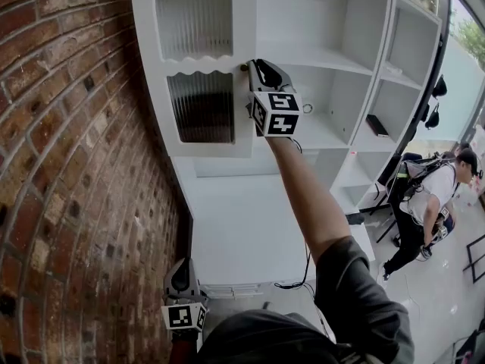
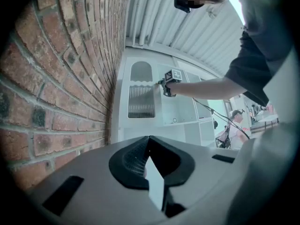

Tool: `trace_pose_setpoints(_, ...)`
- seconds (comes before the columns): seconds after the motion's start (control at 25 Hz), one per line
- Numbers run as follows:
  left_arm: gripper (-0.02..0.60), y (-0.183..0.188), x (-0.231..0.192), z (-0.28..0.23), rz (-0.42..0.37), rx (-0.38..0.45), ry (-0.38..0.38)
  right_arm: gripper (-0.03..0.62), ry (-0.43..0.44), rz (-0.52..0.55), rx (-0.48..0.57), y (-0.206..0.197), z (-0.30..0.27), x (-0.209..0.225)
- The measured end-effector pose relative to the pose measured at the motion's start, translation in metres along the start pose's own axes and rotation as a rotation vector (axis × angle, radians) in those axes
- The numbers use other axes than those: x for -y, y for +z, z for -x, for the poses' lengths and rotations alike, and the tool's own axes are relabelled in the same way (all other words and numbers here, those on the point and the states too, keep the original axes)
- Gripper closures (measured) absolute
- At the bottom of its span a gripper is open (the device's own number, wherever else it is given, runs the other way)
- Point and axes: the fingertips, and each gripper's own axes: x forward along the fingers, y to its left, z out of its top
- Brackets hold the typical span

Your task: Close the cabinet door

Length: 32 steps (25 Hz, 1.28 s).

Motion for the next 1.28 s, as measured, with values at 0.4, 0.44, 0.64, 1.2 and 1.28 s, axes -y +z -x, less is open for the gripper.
trace_pose_setpoints(0.4, 0.58, -0.003, -0.002, -0.006, 0.004, -0.011, 0.011, 0.551, -0.003, 0.005, -0.006, -0.007, -0.01, 0.004)
trace_pose_setpoints(0.44, 0.58, -0.004, -0.002, -0.006, 0.004, -0.011, 0.012, 0.551, -0.002, 0.006, -0.008, -0.007, -0.011, 0.004)
trace_pose_setpoints(0.64, 0.58, -0.006, -0.004, -0.006, 0.006, -0.012, 0.02, 0.556, -0.005, 0.011, -0.015, -0.011, -0.015, 0.006)
trace_pose_setpoints(1.2, 0.58, -0.01, -0.008, -0.001, 0.01, -0.019, 0.041, 0.562, 0.0, 0.032, -0.042, -0.018, -0.024, 0.01)
trace_pose_setpoints(1.28, 0.58, -0.01, -0.008, -0.001, 0.01, -0.019, 0.044, 0.562, 0.002, 0.032, -0.045, -0.018, -0.024, 0.011)
